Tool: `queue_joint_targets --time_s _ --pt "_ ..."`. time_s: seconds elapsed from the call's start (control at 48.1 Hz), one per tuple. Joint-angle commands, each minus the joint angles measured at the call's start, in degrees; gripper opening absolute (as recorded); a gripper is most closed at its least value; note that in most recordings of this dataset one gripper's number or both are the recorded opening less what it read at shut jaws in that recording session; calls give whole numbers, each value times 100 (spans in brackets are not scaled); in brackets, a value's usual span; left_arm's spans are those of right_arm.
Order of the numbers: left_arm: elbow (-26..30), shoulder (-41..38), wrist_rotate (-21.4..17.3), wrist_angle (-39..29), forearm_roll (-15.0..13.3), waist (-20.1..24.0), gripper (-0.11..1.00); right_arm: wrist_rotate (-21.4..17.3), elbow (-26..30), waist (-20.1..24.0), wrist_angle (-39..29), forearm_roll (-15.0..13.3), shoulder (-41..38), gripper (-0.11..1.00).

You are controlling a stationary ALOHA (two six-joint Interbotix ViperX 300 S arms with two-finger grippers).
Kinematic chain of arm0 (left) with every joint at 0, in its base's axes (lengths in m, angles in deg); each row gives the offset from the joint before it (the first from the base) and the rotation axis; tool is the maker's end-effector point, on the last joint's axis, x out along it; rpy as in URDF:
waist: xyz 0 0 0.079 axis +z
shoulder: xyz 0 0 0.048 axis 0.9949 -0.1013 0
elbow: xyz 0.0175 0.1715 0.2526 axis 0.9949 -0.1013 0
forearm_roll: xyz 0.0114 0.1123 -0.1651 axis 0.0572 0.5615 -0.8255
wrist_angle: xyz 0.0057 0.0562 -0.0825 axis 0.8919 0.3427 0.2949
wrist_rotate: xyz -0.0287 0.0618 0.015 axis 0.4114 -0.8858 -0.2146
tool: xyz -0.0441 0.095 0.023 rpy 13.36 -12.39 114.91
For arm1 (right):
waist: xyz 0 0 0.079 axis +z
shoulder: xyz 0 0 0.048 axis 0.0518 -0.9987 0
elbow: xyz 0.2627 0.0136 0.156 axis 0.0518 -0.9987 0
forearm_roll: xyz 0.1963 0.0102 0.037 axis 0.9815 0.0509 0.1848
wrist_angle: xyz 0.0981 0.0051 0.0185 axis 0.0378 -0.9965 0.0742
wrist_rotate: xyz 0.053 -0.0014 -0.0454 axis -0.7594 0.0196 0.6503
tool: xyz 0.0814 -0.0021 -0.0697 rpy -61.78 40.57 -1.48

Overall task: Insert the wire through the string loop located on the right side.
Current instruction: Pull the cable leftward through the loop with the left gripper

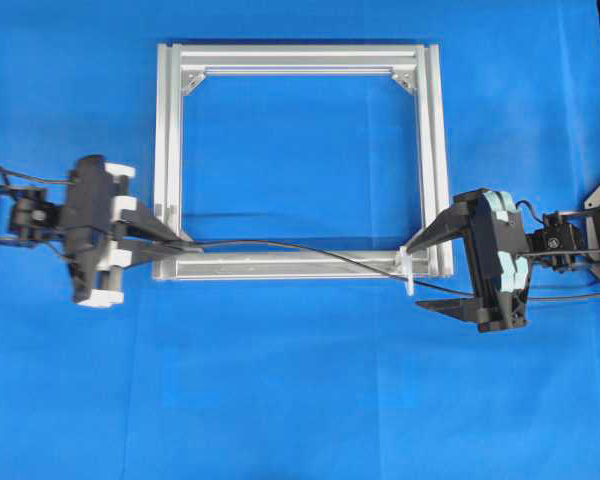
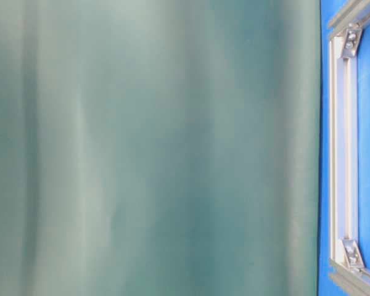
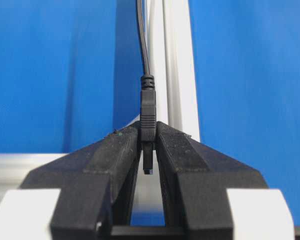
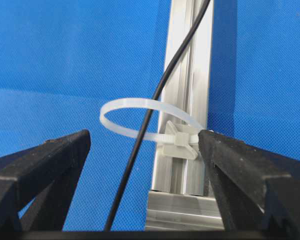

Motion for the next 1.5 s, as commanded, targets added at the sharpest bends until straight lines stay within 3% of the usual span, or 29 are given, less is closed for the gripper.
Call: queue_joint_targets --time_s 0.0,0.333,0.915,0.998,1.143,1.206,1.476 --pt "-299 413 9 53 18 9 8 9 105 -9 26 18 35 94" --pt "-949 1239 -35 -246 18 9 8 9 132 -9 26 18 26 94" --pt "-598 1222 9 -1257 18 35 9 18 158 -18 -53 18 35 94" --pt "-598 1213 9 -1257 18 44 24 18 167 -26 -62 18 35 94" --pt "-589 1213 -18 -1274 18 44 70 26 185 -53 -62 18 26 94" --pt "-589 1213 -53 -1283 18 70 84 26 193 -44 -62 9 35 94" --pt "-580 1266 -9 -1336 18 105 77 26 193 -53 -114 9 62 94"
